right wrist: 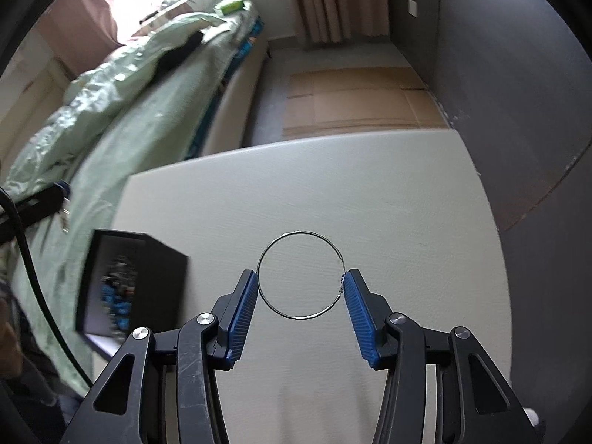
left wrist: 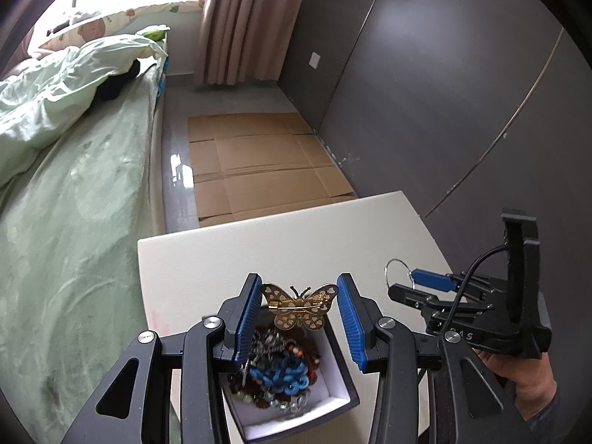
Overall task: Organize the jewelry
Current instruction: 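Carry the brooch toward the box with the left gripper while the right gripper grasps the silver hoop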
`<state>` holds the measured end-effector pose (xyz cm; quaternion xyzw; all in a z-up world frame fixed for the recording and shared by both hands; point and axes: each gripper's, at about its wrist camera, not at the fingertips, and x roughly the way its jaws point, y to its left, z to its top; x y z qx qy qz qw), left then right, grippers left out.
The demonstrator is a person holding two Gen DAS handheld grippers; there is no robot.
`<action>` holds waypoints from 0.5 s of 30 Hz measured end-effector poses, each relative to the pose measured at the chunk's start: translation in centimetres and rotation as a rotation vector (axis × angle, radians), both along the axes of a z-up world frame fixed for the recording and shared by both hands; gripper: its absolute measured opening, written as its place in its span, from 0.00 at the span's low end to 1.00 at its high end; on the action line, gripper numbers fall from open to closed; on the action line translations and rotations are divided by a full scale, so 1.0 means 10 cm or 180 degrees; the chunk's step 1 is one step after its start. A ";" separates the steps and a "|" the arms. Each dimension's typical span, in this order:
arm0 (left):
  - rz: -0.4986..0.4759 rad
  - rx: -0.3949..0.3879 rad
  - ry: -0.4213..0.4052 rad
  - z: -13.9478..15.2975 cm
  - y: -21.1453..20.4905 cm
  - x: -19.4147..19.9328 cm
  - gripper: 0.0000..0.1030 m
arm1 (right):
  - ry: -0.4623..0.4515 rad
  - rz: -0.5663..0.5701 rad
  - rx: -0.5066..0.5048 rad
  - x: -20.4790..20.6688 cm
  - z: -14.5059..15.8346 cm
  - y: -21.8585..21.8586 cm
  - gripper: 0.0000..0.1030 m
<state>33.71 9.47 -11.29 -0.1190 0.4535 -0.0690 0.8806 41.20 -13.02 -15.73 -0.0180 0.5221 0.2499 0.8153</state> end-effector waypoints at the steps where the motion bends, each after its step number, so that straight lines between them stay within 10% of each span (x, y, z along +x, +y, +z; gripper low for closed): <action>1: -0.0001 -0.0006 0.0014 -0.01 0.00 -0.03 0.42 | -0.0022 0.0023 0.0055 -0.03 0.04 0.02 0.48; 15: -0.0032 -0.0236 0.0358 -0.28 -0.01 -0.31 0.43 | -0.0133 0.0222 0.0354 -0.34 0.21 0.32 0.48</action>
